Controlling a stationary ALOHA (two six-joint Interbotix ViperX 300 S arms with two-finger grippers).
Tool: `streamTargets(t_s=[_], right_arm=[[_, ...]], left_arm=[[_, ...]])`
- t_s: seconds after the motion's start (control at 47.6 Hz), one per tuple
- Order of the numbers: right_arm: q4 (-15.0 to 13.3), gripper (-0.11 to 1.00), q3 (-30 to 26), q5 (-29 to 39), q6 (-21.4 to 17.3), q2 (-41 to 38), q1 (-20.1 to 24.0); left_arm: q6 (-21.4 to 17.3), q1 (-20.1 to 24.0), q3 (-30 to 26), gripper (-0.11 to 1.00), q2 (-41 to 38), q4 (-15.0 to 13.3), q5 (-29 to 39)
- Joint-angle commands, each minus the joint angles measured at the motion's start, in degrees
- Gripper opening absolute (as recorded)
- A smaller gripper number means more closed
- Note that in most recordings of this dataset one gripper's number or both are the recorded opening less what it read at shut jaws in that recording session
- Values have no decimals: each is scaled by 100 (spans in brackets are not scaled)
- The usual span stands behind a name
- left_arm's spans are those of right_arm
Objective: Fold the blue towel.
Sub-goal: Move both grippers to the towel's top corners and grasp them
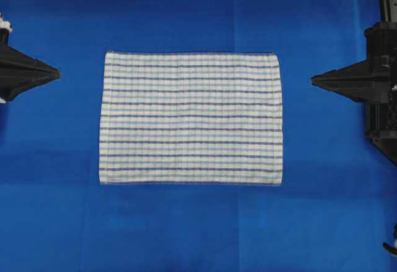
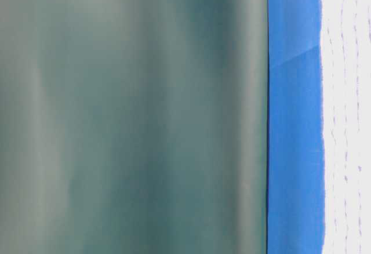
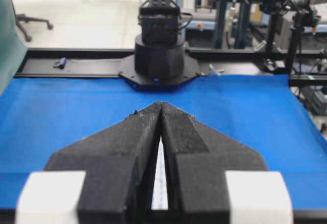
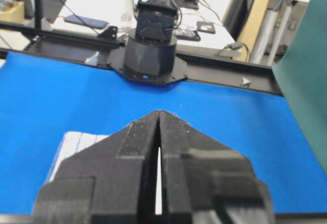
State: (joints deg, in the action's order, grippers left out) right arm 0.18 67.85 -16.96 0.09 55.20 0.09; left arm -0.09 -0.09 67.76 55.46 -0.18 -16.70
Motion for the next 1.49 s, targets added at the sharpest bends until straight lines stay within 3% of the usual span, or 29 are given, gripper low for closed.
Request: streamTargets(t_s=[0.0, 0.168, 0.63, 0.756, 0.841, 0.904, 0.988, 1.198, 1.471], right_arm=[[9, 20, -167, 0, -9, -70, -70], [114, 20, -220, 378, -35, -246, -360], [729, 22, -114, 1028, -35, -1521, -1714], [817, 54, -105, 1020, -35, -2083, -2004], [853, 74, -114, 1011, -35, -2514, -2188], [861, 81, -141, 993, -35, -2839, -2276], [861, 82, -185, 870, -35, -3278, -2355], [932, 82, -202, 264, -35, -4131, -2505], [1011, 82, -290, -158, -35, -4896, -2514]], left_arm=[[149, 0, -97, 0, -105, -325, 18], [70, 88, -88, 0, -316, -316, 18], [53, 1301, -35, 2, -1890, -299, 62], [53, 1547, -44, 19, -2382, -308, 62], [79, 1758, -44, 44, -2725, -308, 44], [79, 1898, -44, 62, -2997, -308, 26], [79, 2048, -88, 81, -3357, -308, 9], [79, 2408, -141, 79, -4263, -308, -272], [88, 2514, -211, 79, -5054, -299, -633]])
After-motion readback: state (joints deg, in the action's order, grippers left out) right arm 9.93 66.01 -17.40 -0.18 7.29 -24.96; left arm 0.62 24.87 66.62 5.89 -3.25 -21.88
